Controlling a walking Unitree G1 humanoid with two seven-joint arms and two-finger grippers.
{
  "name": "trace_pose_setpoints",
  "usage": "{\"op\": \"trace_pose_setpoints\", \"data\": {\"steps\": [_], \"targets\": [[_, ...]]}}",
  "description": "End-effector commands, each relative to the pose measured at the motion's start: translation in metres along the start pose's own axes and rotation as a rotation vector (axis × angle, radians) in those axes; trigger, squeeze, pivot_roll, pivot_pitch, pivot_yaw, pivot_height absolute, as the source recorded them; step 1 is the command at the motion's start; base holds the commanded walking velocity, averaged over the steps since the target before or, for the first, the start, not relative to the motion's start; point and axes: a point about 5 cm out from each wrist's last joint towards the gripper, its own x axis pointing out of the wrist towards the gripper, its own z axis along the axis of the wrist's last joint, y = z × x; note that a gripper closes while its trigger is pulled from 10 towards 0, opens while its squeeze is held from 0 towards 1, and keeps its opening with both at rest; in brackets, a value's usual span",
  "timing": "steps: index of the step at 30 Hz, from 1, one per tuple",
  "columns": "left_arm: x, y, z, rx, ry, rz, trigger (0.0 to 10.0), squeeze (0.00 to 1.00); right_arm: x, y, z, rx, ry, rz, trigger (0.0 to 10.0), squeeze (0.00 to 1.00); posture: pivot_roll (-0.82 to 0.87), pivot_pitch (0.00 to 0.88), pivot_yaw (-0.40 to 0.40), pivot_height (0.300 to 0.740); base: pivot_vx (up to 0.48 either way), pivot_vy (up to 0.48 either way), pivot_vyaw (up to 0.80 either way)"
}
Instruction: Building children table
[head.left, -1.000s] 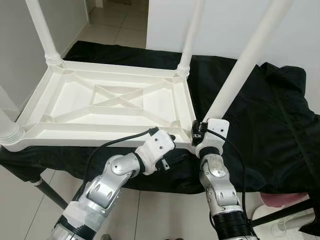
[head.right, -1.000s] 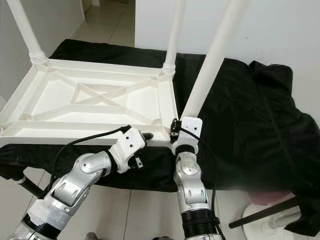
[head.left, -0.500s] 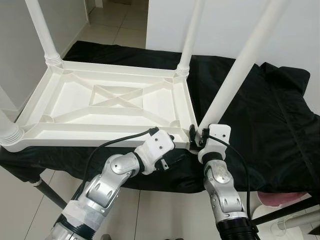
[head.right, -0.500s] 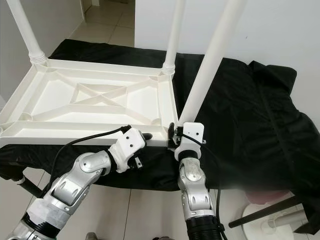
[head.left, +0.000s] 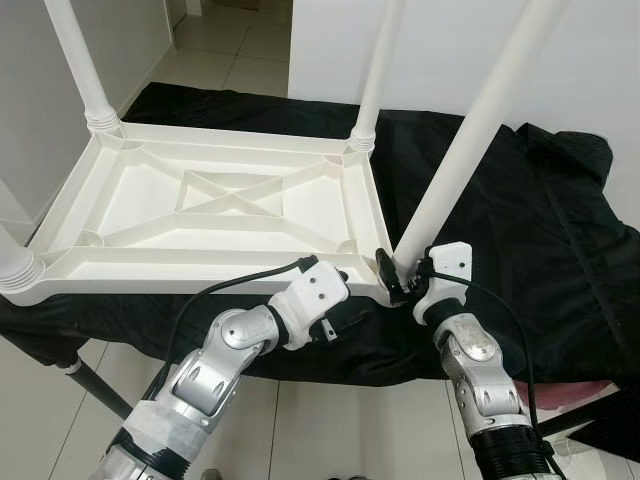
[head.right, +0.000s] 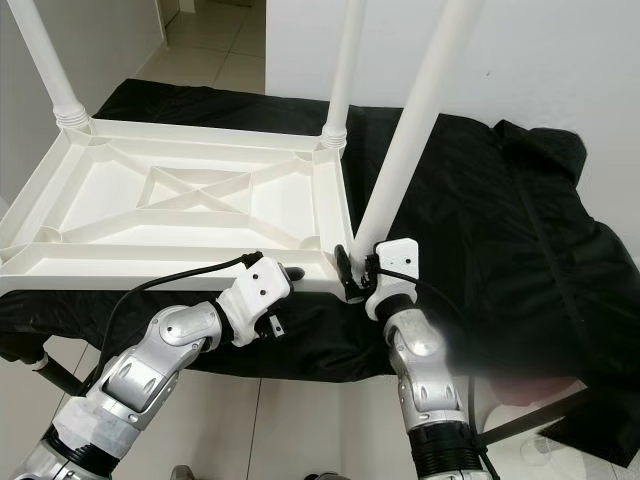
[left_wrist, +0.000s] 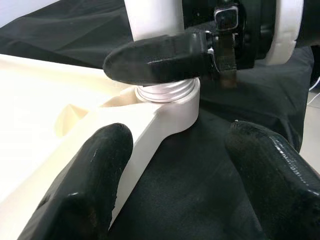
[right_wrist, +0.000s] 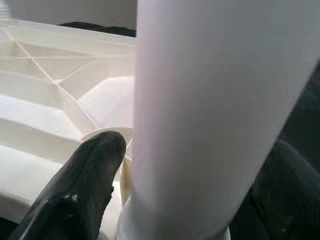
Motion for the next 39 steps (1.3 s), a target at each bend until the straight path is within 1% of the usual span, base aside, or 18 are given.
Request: {"op": "trace_pose_setpoints", "data": {"steps": [1,3,4,5,8,9,10,14,24,25,29,30,36,37,38,39], "targets": [[0.003,-0.003,0.001,0.004,0.007,-0.040,10.0,0.00,0.003,-0.005,-0.001,-0.017,0.009,0.091,10.0,0.00,0.00,0.073,-0.068,0.740,0.000,0.000,0.00],[0.003,-0.003,0.001,0.004,0.007,-0.040,10.0,0.00,0.003,-0.005,-0.001,-0.017,0.009,0.091,10.0,0.00,0.00,0.073,-0.068,0.740,0.000,0.000,0.00],[0.003,-0.002,0.001,0.005,0.007,-0.040,10.0,0.00,0.006,-0.006,-0.001,-0.034,0.015,0.125,10.0,0.00,0.00,0.072,-0.068,0.740,0.000,0.000,0.00],[0.003,0.000,0.001,0.009,0.011,-0.030,10.0,0.00,0.010,-0.005,-0.002,-0.039,0.022,0.165,8.2,0.00,0.01,0.068,-0.079,0.740,0.000,0.000,0.00],[0.002,0.002,0.001,0.011,0.013,-0.023,10.0,0.00,0.012,-0.005,-0.002,-0.039,0.025,0.191,8.2,0.00,0.01,0.068,-0.079,0.740,0.000,0.000,0.00],[0.002,0.003,0.001,0.011,0.014,-0.017,10.0,0.00,0.014,-0.005,-0.004,-0.036,0.033,0.206,6.2,0.00,0.01,0.066,-0.083,0.740,0.000,0.000,0.00],[0.002,0.003,0.001,0.011,0.013,-0.010,10.0,0.00,0.015,-0.004,-0.008,-0.038,0.055,0.218,0.0,0.00,0.02,0.066,-0.091,0.740,0.000,0.000,0.00],[0.002,0.004,0.001,0.008,0.011,0.004,10.0,0.00,0.014,-0.006,-0.018,-0.042,0.097,0.221,0.0,0.00,0.02,0.067,-0.096,0.740,0.000,0.000,0.00],[0.000,0.005,0.000,0.007,0.017,0.014,10.0,0.00,0.010,-0.010,-0.022,-0.002,0.096,0.217,0.0,0.00,0.03,0.068,-0.100,0.740,0.000,0.000,0.00],[0.000,0.005,0.000,0.005,0.016,0.013,10.0,0.00,0.010,-0.011,-0.021,0.005,0.091,0.196,10.0,0.00,0.03,0.068,-0.100,0.740,0.000,0.000,0.00],[0.001,0.004,0.000,0.001,0.015,0.012,10.0,0.00,0.012,-0.010,-0.016,0.034,0.065,0.144,10.0,0.00,0.02,0.073,-0.095,0.740,0.000,0.000,0.00],[0.001,0.004,0.000,-0.001,0.012,0.008,10.0,0.00,0.013,-0.011,-0.015,0.018,0.063,0.112,10.0,0.00,0.01,0.075,-0.095,0.740,0.000,0.000,0.00],[0.002,0.003,0.001,-0.004,0.009,0.002,10.0,0.00,0.014,-0.012,-0.015,-0.018,0.081,0.045,10.0,0.00,0.01,0.078,-0.092,0.740,0.000,0.000,0.00],[0.002,0.002,0.001,-0.004,0.008,0.000,10.0,0.00,0.015,-0.011,-0.014,-0.008,0.079,0.001,10.0,0.00,0.00,0.080,-0.091,0.740,0.000,0.000,0.00],[0.002,0.002,0.001,-0.004,0.008,0.000,10.0,0.00,0.015,-0.011,-0.014,-0.008,0.079,0.001,10.0,0.00,0.00,0.080,-0.091,0.740,0.000,0.000,0.00],[0.003,0.002,0.001,-0.005,0.007,-0.002,10.0,0.00,0.015,-0.010,-0.012,-0.004,0.081,-0.052,10.0,0.00,-0.01,0.080,-0.090,0.740,0.000,0.000,0.00]]}}
